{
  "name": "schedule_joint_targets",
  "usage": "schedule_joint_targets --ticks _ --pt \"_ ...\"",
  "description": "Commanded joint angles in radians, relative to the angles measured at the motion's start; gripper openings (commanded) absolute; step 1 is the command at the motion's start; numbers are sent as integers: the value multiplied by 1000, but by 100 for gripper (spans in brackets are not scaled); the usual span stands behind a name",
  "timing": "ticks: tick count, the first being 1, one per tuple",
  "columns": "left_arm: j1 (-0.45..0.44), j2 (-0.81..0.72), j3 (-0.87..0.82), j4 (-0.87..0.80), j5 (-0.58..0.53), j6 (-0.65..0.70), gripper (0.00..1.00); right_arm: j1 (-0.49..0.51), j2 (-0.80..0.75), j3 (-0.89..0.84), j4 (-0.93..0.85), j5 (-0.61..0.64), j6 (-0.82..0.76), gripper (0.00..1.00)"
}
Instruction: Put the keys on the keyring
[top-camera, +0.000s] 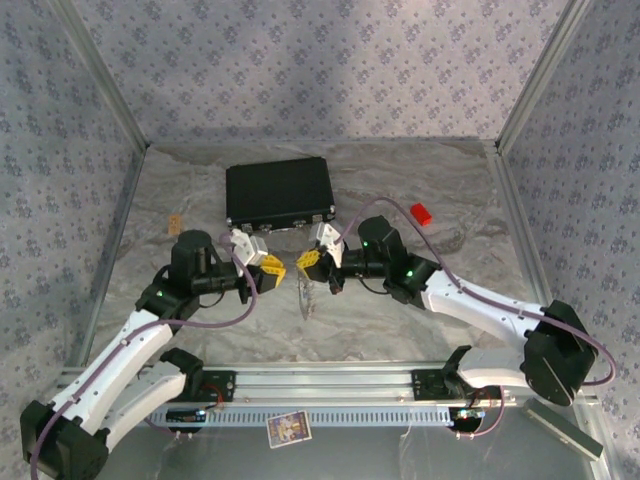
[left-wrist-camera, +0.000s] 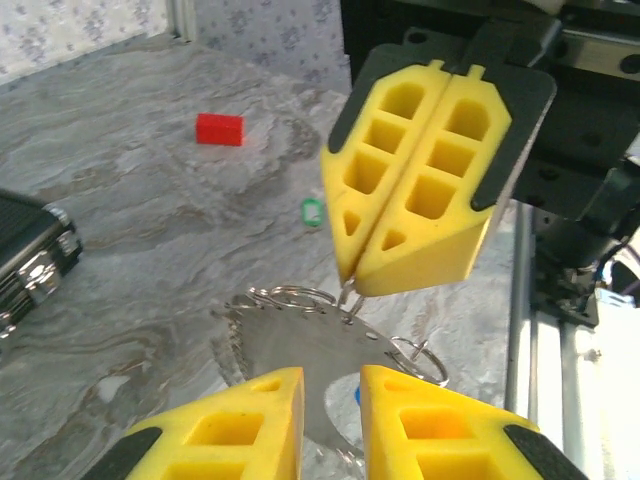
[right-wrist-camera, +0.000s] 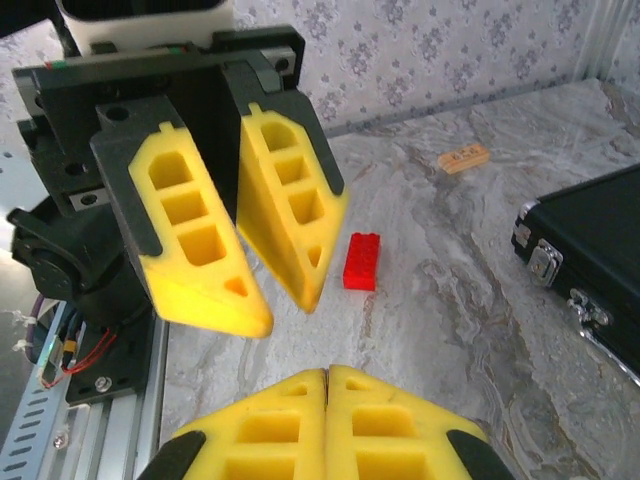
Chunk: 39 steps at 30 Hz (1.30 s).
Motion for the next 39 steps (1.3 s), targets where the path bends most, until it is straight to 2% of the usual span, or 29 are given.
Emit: schedule_joint_targets --ticks 1,14,27,34,39 --pt "-17 -4 -10 54 95 -21 22 -1 -37 10 59 -45 -15 0" --pt "-74 15 -14 104 99 -3 23 16 -55 27 57 -66 -18 0" --pt "-83 19 -12 112 93 2 21 36 -52 40 53 -81 -30 0" --pt "-84 -25 -5 44 0 35 20 36 -58 37 12 -28 -59 0" --pt "-83 -37 -4 -9 -73 35 26 35 -59 35 -5 -16 -71 0"
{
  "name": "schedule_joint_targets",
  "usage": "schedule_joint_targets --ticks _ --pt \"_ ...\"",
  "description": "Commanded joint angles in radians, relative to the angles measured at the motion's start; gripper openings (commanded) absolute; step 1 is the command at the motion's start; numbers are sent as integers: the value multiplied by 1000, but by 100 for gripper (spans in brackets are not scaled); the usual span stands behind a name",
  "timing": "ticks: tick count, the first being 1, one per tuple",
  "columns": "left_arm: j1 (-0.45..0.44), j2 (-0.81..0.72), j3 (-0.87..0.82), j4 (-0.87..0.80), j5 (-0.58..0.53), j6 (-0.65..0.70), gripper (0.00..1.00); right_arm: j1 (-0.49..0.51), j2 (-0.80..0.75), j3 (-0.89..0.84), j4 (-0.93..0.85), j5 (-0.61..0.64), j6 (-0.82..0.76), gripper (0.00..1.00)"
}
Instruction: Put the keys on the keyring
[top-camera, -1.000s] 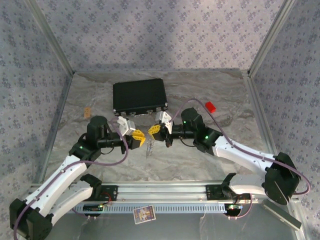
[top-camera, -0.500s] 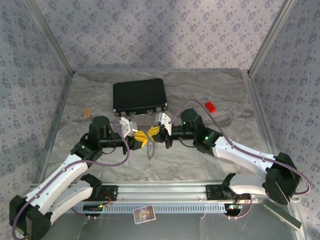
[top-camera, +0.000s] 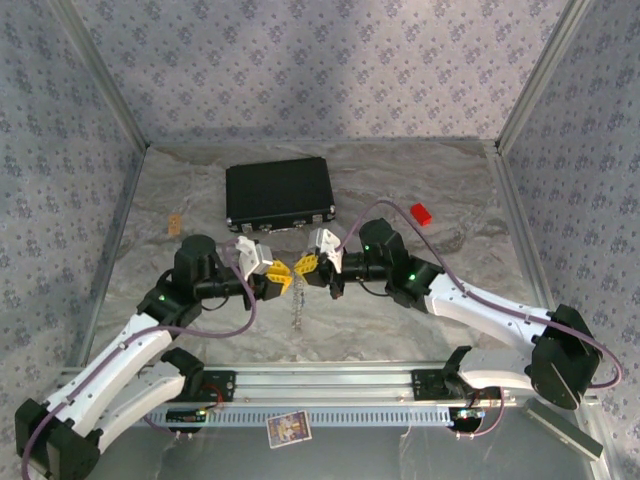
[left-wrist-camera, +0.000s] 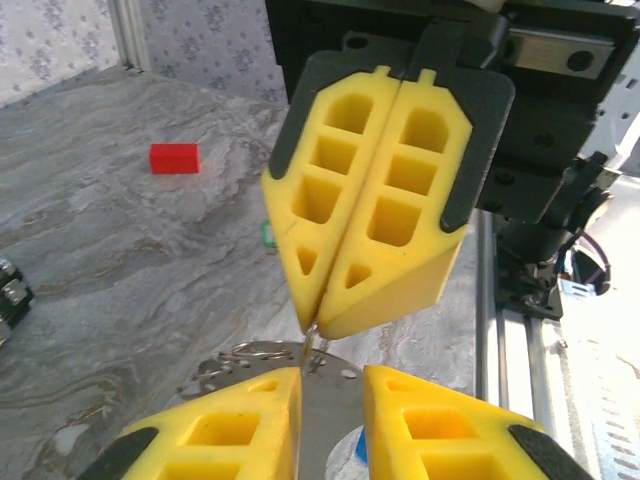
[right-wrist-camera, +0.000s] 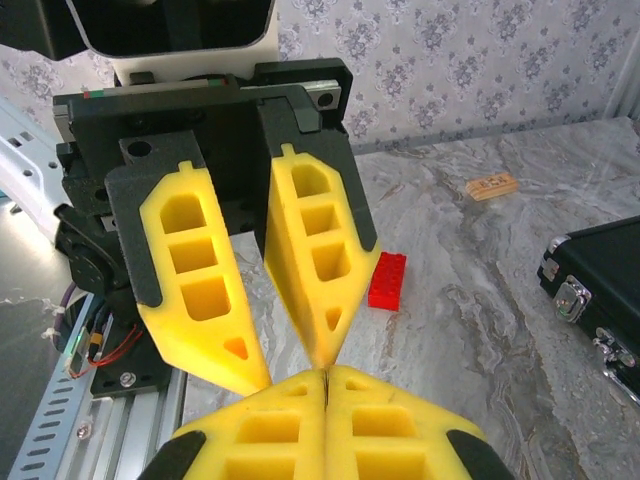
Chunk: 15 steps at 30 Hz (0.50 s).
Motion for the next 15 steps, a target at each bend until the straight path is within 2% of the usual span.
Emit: schedule_joint_targets --ticks 1,15 --pt "-5 -7 6 -42 -62 13 26 4 -29 35 2 6 -25 0" --pt "-14 59 4 69 93 -6 22 25 -4 53 34 -38 -9 0"
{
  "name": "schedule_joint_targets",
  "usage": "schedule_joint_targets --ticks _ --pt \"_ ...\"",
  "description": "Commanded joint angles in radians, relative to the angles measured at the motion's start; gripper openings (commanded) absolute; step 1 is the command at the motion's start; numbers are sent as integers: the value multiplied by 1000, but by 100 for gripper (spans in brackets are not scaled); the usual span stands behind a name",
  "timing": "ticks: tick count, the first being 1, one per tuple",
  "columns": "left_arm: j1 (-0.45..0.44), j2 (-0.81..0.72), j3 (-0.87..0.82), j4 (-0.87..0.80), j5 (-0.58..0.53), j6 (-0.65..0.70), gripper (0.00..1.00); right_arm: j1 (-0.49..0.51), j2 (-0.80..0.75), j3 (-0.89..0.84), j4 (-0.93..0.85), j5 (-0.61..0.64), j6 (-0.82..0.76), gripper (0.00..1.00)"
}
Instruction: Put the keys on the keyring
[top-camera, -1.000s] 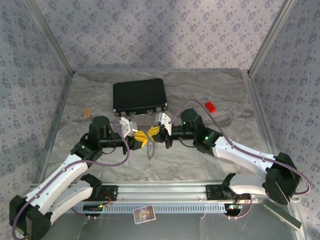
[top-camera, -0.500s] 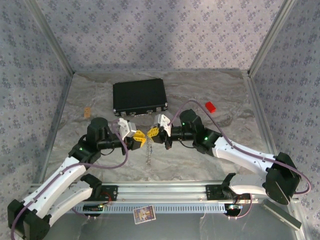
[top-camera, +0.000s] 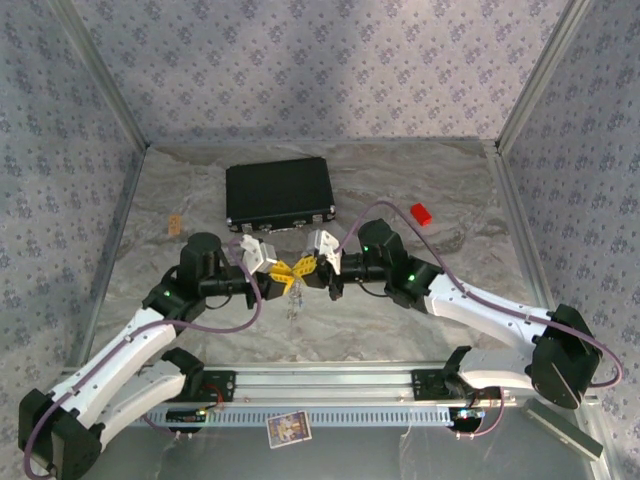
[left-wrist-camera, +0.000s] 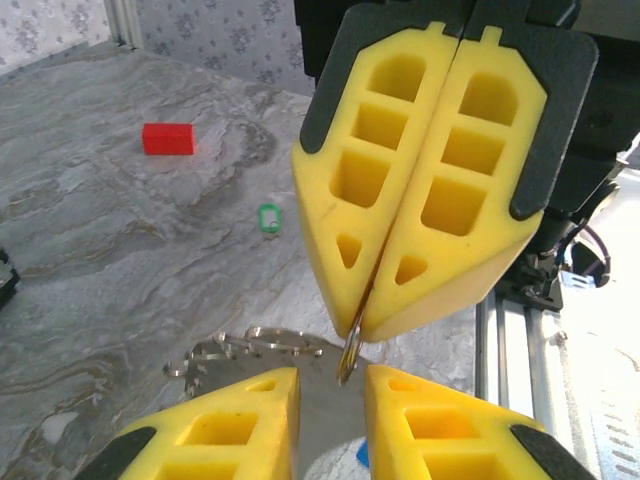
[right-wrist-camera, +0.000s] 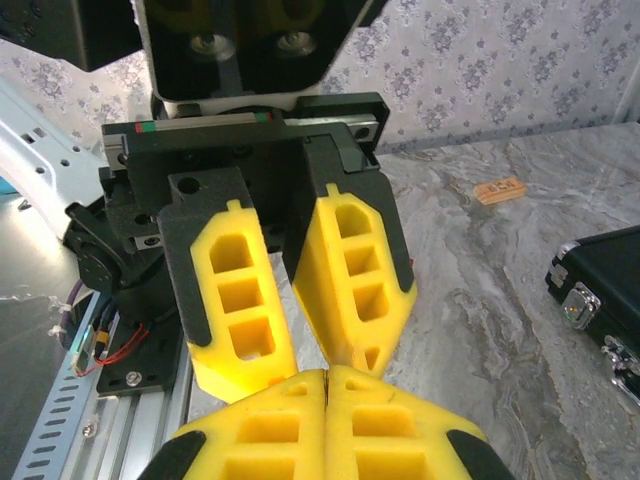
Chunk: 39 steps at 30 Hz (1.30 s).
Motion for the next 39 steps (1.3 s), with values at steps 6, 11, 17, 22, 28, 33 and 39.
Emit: schedule_joint_targets --ticks 6,11,17,22,28,33,39 --pt "-17 -2 -2 97 75 -13 18 16 0 50 40 -32 -3 0" --pt "-20 -8 -2 100 80 -6 1 18 2 47 44 -30 -2 0" --pt "-23 -33 13 35 -1 31 0 7 -28 42 -40 65 -18 22" --pt "-32 -33 74 -143 -144 98 0 -21 -63 41 -180 187 -27 39" --pt "-80 40 206 -422 -242 240 0 -43 -131 30 -290 266 -81 39" --pt "-152 120 340 -629 -371 393 0 -45 -158 37 -357 341 -116 35" --pt "-207 204 467 -790 -471 538 0 -21 -196 -24 -316 267 -197 34"
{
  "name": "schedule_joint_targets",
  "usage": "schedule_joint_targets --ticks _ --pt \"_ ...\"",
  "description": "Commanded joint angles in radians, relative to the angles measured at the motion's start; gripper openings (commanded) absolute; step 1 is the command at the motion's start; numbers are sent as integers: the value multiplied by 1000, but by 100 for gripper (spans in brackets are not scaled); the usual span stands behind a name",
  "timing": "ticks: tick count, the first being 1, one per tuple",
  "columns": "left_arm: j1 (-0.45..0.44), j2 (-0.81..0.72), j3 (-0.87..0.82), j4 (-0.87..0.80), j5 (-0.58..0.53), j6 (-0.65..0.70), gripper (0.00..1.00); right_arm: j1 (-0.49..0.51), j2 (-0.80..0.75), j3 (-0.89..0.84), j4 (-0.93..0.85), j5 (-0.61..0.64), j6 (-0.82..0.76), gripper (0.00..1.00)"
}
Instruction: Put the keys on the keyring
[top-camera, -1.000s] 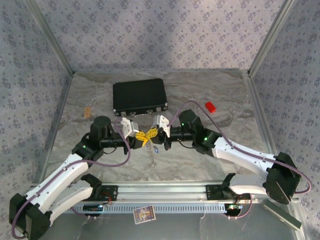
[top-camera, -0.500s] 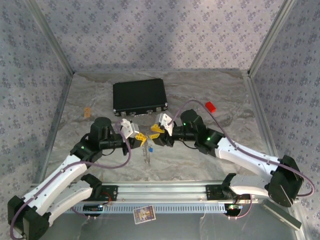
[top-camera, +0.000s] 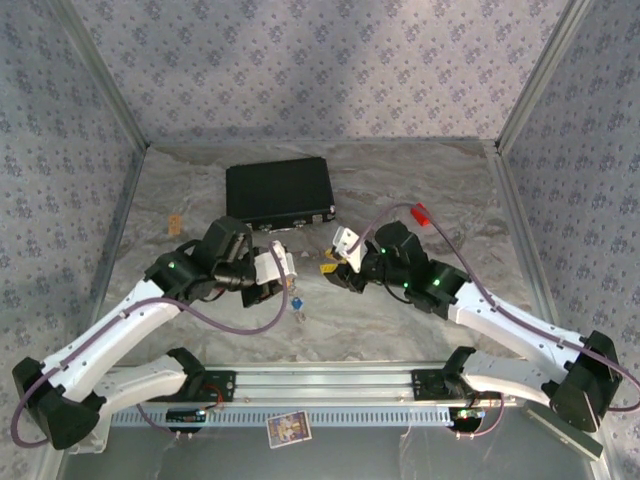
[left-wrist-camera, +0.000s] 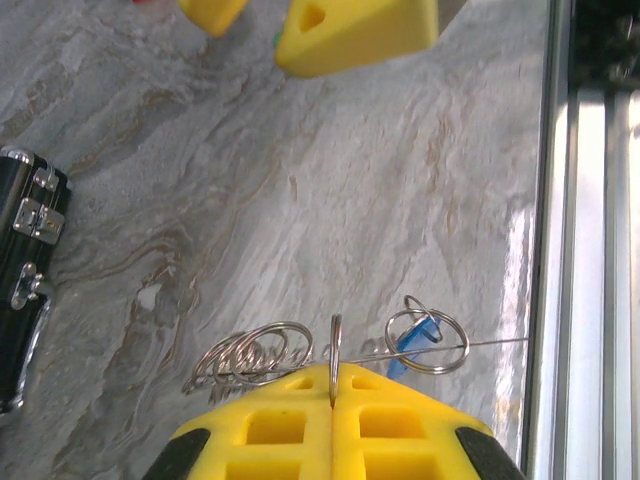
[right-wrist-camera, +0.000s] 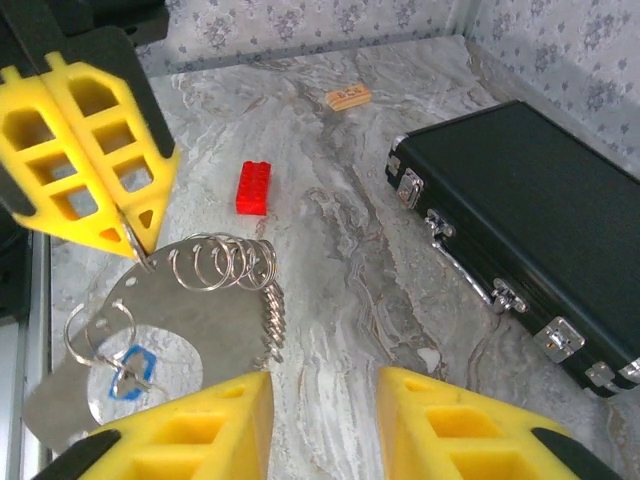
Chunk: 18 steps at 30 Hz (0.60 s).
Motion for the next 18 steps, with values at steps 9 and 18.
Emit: schedule_joint_targets --ticks 9,18 --pt "-62 61 120 -128 -96 197 0 94 15 -135 244 -157 -166 34" --pt "-77 56 122 -124 -78 243 0 90 108 -191 506 -208 -55 31"
